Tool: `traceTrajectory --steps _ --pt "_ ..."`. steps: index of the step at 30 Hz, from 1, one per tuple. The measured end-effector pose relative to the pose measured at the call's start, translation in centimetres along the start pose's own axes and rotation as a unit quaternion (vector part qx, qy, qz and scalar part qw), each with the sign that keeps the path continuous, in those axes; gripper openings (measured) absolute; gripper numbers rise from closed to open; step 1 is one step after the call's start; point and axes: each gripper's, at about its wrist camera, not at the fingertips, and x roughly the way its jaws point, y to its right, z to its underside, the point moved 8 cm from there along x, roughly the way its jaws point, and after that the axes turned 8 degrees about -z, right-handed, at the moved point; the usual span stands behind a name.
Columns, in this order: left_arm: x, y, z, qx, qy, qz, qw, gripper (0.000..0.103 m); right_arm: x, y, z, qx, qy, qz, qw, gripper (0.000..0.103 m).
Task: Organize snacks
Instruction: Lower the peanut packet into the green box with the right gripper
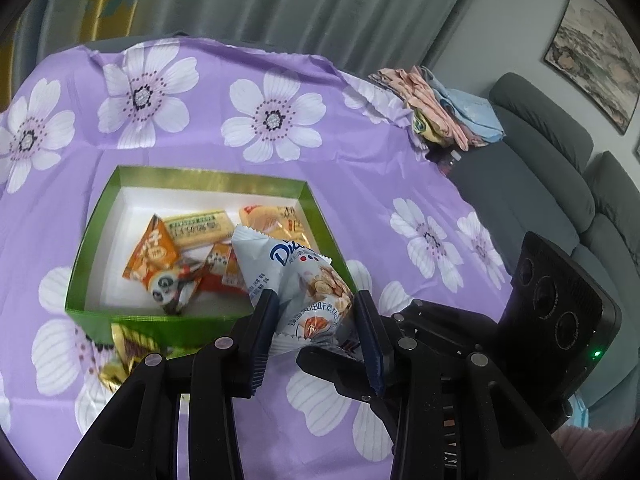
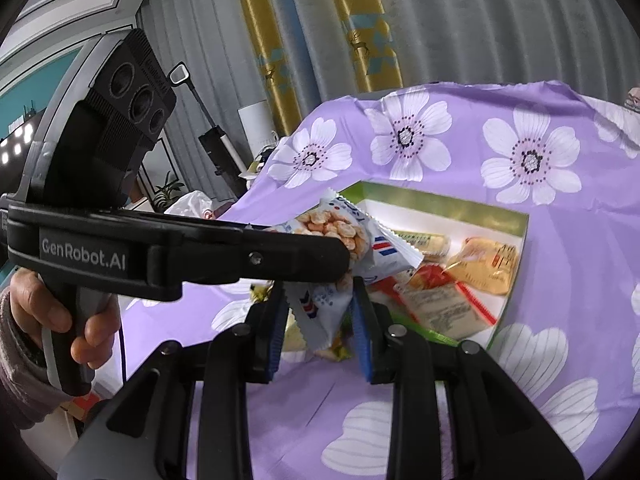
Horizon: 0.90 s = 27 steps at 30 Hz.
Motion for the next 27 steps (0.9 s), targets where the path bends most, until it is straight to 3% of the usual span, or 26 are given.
traceTrajectory --steps 16,27 --pt "3.3 -1.4 -4.4 -0.023 -0.016 0.021 0.9994 0.039 2.0 4.0 -3.2 0.003 -0.008 0.025 1.000 0.031" --pt "6.7 -3.6 -4.7 -0.059 -0.049 0.032 0.9966 0.039 4.7 6.1 -2.5 0.030 -0.044 0.027 0.998 0.031"
